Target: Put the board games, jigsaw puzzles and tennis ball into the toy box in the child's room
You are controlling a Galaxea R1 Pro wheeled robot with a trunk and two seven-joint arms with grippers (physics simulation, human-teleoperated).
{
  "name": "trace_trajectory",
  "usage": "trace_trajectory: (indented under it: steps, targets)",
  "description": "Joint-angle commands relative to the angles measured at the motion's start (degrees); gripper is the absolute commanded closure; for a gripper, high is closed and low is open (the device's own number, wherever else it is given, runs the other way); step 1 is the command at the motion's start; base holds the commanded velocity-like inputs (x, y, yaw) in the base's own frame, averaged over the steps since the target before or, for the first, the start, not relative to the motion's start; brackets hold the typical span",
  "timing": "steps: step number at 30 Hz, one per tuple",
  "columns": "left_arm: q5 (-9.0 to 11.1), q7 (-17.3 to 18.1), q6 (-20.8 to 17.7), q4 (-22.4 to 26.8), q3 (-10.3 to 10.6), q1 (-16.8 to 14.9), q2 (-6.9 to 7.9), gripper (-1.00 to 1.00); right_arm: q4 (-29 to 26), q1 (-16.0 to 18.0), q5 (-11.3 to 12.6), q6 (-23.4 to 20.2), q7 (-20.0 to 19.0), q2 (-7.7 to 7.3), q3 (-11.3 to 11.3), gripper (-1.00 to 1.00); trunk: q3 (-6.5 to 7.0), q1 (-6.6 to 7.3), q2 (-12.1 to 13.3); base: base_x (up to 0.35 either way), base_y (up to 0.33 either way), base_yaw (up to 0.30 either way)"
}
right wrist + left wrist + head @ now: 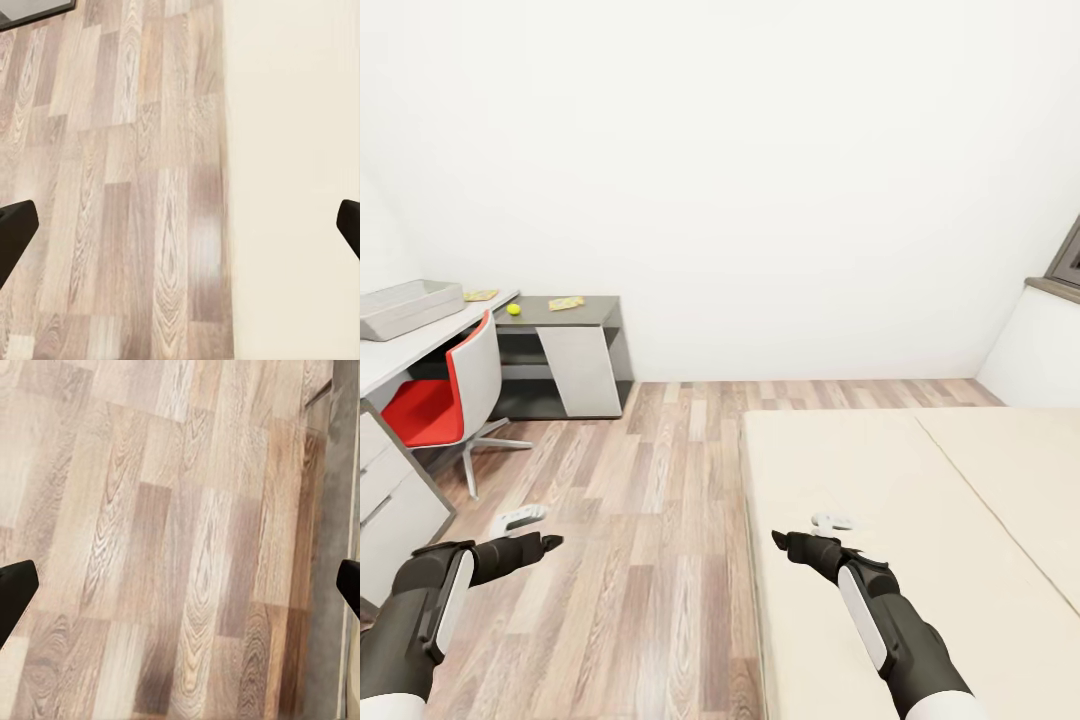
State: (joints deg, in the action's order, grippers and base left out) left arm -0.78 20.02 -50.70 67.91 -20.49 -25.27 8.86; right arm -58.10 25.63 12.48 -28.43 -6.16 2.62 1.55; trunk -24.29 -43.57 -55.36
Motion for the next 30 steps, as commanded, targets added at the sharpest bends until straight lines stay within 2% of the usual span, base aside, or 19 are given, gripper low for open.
trace_trajectory:
  steps: [1, 30]
  targets:
    - [-0.1, 0.3, -0.3, 0.0, -0.1, 0.0, 0.00, -1.00, -0.1, 0.0, 0.1, -0.3, -0.1, 0.02, -0.1, -1.00, -0.07, -0.01, 0.0, 0.000, 0.205, 0.000]
    - [-0.1, 0.3, -0.3, 0.0, -0.1, 0.0, 0.01, -1.00, -0.1, 0.0, 0.2, -0.5, -0.1, 0.02, 0.0, -1.00, -0.07, -0.01, 0.0, 0.000, 0.205, 0.000]
